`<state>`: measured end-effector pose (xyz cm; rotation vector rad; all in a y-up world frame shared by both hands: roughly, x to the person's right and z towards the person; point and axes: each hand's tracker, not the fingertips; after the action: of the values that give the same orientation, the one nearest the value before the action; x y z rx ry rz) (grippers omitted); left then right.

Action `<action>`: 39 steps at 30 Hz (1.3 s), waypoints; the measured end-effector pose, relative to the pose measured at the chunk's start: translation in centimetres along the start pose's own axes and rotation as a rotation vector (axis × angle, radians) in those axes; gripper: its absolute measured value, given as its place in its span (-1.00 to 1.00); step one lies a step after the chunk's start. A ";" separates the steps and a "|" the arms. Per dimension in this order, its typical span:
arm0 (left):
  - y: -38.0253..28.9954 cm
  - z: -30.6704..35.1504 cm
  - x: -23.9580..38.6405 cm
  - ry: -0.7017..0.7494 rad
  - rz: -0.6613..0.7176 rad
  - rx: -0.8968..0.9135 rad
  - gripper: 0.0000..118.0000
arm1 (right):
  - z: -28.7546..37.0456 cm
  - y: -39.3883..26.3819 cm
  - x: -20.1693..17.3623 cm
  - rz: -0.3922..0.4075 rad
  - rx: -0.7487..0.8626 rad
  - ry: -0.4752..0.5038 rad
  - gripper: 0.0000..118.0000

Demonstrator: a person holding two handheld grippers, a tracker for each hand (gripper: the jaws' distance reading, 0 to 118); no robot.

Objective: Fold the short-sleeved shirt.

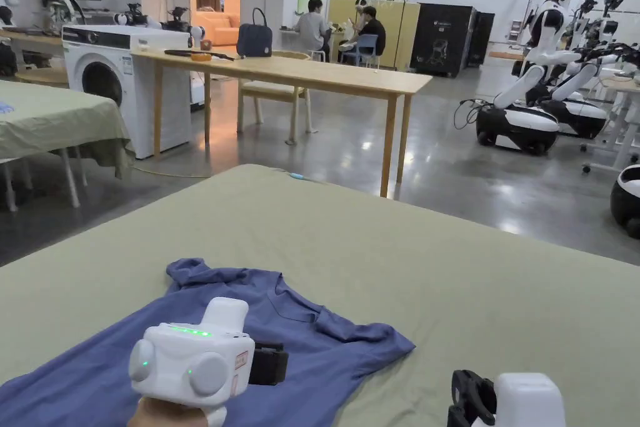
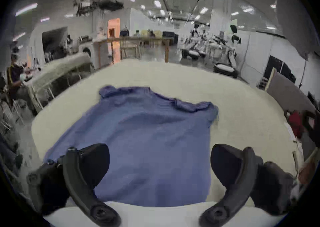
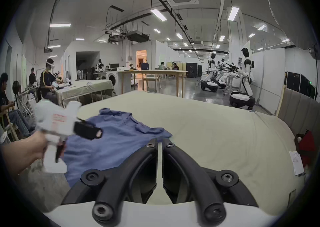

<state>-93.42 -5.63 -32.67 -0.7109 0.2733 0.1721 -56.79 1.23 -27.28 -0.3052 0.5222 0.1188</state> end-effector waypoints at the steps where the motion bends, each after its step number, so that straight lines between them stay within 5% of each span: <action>1: 0.3 -2.8 0.4 0.000 -0.013 -0.013 0.97 | 0.1 -0.6 0.4 0.006 -0.013 -0.008 -0.89; 8: -1.7 -10.8 8.2 0.027 -0.145 -0.252 0.96 | 0.7 -4.1 4.0 -0.003 -0.129 -0.094 -0.89; 11: -0.3 -11.9 6.4 -0.023 -0.079 -0.281 0.91 | 0.9 -4.7 5.1 0.030 -0.140 -0.135 -0.89; 12: -0.1 -11.8 5.8 -0.033 -0.073 -0.271 0.73 | 1.0 -4.8 5.3 0.045 -0.135 -0.148 -0.89; 16: 0.4 -9.3 4.8 0.046 -0.050 -0.169 -1.00 | 1.7 -4.7 6.2 -0.021 -0.113 -0.137 -0.89; 20: 1.6 -8.7 5.0 -0.007 0.080 -0.193 -1.00 | 2.9 -4.5 7.1 -0.078 -0.103 -0.147 -0.89; 31: 8.0 3.8 26.8 -0.533 -0.094 0.115 -1.00 | 10.0 -4.5 12.4 -0.198 -0.033 -0.274 -0.89; 36: 7.0 7.7 37.0 -0.776 -0.138 0.122 -1.00 | 13.8 -5.4 15.5 -0.235 -0.010 -0.352 -0.89; 39: 3.6 5.7 42.3 -0.727 -0.255 0.042 -1.00 | 15.6 -6.4 17.4 -0.245 -0.011 -0.395 -0.89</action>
<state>-53.03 3.48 -43.65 -0.5931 -0.5052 0.1703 -33.27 0.66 -21.63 -0.3444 0.0904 -0.0560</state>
